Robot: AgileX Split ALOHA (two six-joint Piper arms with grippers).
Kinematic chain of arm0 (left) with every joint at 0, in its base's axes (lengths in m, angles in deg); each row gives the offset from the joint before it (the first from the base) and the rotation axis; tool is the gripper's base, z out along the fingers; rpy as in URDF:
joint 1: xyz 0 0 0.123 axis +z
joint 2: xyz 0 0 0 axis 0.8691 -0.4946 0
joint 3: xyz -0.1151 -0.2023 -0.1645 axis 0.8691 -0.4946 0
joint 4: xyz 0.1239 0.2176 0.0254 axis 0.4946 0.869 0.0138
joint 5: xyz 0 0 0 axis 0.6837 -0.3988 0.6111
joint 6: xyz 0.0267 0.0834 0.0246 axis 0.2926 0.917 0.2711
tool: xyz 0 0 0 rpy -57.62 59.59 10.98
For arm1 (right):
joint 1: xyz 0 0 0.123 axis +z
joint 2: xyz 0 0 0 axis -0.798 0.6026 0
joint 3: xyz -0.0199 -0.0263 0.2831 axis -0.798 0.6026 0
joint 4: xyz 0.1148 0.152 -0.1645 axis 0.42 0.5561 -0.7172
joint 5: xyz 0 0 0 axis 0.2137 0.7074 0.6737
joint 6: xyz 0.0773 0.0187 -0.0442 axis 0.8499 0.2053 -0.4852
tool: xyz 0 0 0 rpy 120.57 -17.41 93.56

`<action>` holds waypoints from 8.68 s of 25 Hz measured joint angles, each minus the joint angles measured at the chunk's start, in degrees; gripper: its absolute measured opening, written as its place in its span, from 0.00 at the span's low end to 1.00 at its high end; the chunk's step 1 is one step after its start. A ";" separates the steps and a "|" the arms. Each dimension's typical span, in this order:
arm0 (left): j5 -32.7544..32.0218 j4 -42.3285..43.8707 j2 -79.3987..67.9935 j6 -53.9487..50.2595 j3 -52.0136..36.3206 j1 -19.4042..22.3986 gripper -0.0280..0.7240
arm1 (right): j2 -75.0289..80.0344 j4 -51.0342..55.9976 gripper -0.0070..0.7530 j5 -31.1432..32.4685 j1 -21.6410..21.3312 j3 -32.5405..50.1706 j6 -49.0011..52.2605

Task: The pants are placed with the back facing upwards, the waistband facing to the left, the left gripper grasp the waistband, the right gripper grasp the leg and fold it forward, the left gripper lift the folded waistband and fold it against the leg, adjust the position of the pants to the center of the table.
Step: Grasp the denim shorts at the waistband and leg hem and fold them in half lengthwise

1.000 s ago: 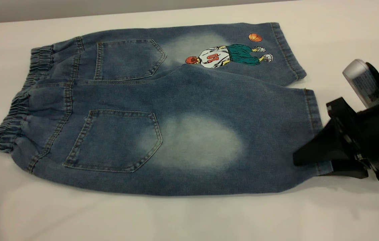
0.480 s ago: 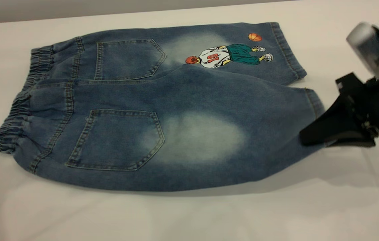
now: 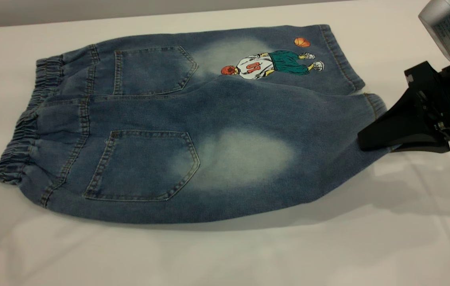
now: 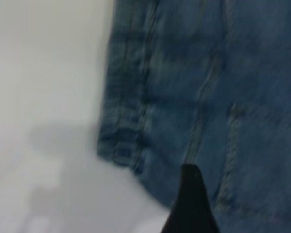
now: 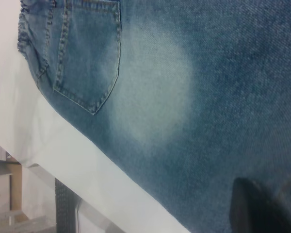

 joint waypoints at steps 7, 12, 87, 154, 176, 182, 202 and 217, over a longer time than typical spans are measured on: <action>3.51 1.03 -10.13 -0.06 -0.53 0.00 0.68 | 0.05 -0.24 0.02 0.20 0.00 0.00 0.00; 6.06 2.79 -16.45 -0.06 -0.53 0.00 0.68 | 0.05 -0.85 0.02 0.22 0.00 0.00 0.00; 16.33 2.86 -41.65 3.21 5.14 3.77 0.68 | 0.05 -1.23 0.03 2.07 0.00 0.00 0.00; -19.73 0.62 -40.36 8.21 41.05 3.83 0.23 | 0.35 -1.33 0.03 -5.24 0.00 -26.42 7.08; -16.75 -2.64 -53.10 7.93 56.25 3.83 0.23 | 12.39 -1.32 0.03 -7.44 0.00 -39.12 6.07; -10.24 -3.92 -55.50 7.93 56.84 3.83 0.23 | 16.62 -1.08 0.03 -7.55 0.00 -42.45 5.48; -3.90 -3.44 -57.08 11.21 56.86 1.73 0.51 | 16.65 0.67 0.53 -8.90 0.03 -42.59 5.03; -17.38 -1.65 -57.08 11.16 69.32 1.69 0.64 | 10.59 -6.19 0.61 -5.73 0.03 -45.82 13.07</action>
